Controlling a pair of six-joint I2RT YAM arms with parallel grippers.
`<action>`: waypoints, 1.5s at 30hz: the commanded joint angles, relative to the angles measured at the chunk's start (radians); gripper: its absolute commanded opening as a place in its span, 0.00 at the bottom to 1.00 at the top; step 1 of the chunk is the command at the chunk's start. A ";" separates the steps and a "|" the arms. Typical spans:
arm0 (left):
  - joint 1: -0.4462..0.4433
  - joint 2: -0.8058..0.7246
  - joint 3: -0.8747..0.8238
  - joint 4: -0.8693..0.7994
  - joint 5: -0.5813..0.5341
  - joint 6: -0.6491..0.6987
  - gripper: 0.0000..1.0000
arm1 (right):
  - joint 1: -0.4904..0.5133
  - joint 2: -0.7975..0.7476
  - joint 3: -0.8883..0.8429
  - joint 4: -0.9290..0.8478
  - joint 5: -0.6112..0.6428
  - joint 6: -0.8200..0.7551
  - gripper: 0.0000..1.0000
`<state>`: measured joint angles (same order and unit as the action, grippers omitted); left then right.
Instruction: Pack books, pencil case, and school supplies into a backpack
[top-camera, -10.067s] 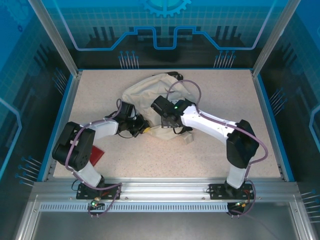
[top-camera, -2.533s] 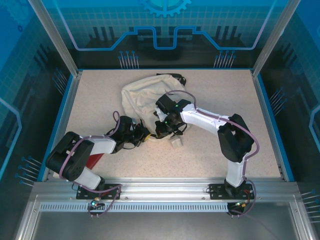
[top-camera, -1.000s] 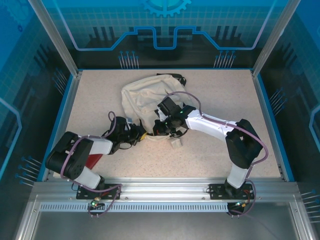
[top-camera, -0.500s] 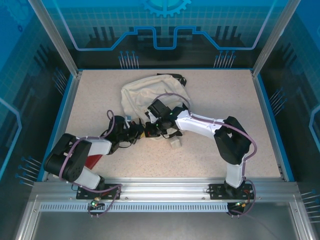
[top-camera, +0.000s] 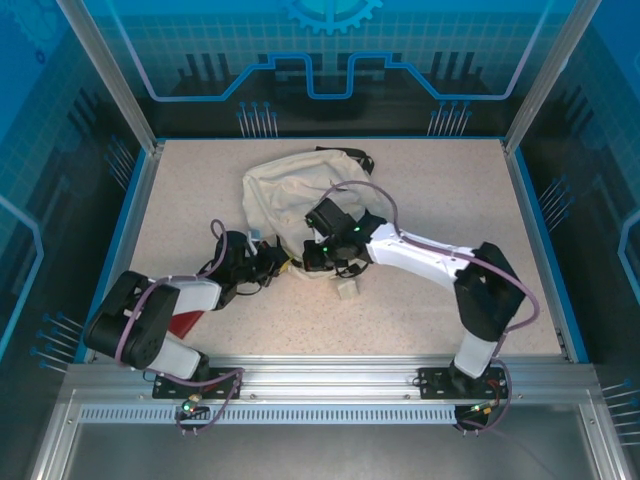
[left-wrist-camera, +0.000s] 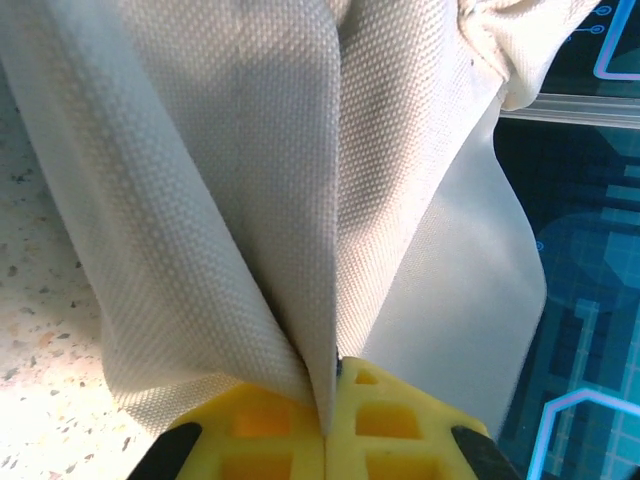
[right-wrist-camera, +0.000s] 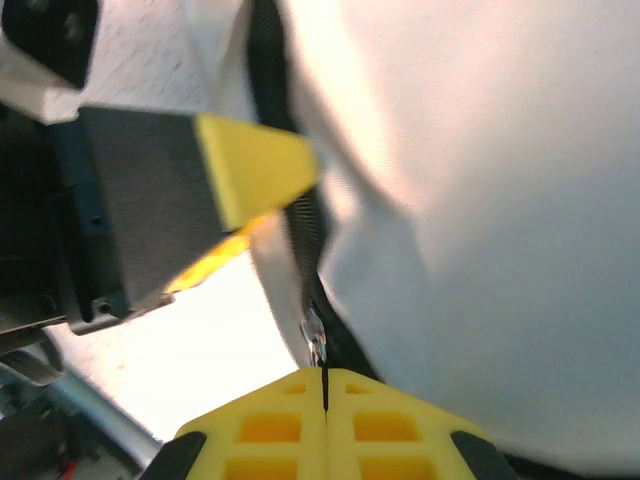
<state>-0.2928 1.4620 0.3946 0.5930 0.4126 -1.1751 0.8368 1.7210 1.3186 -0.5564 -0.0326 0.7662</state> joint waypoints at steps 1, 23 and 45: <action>0.001 -0.038 0.004 -0.094 -0.066 0.074 0.00 | -0.016 -0.059 -0.024 -0.220 0.254 0.062 0.00; 0.107 -0.108 0.047 -0.294 -0.064 0.193 0.00 | -0.157 0.010 0.035 -0.374 0.575 0.047 0.00; 0.400 -0.336 0.295 -1.059 -0.209 0.372 0.73 | 0.068 0.296 0.407 0.024 -0.163 -0.142 0.00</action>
<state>0.0982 1.1721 0.6811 -0.2920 0.2459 -0.8051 0.8902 1.9842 1.6485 -0.6041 -0.0750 0.6201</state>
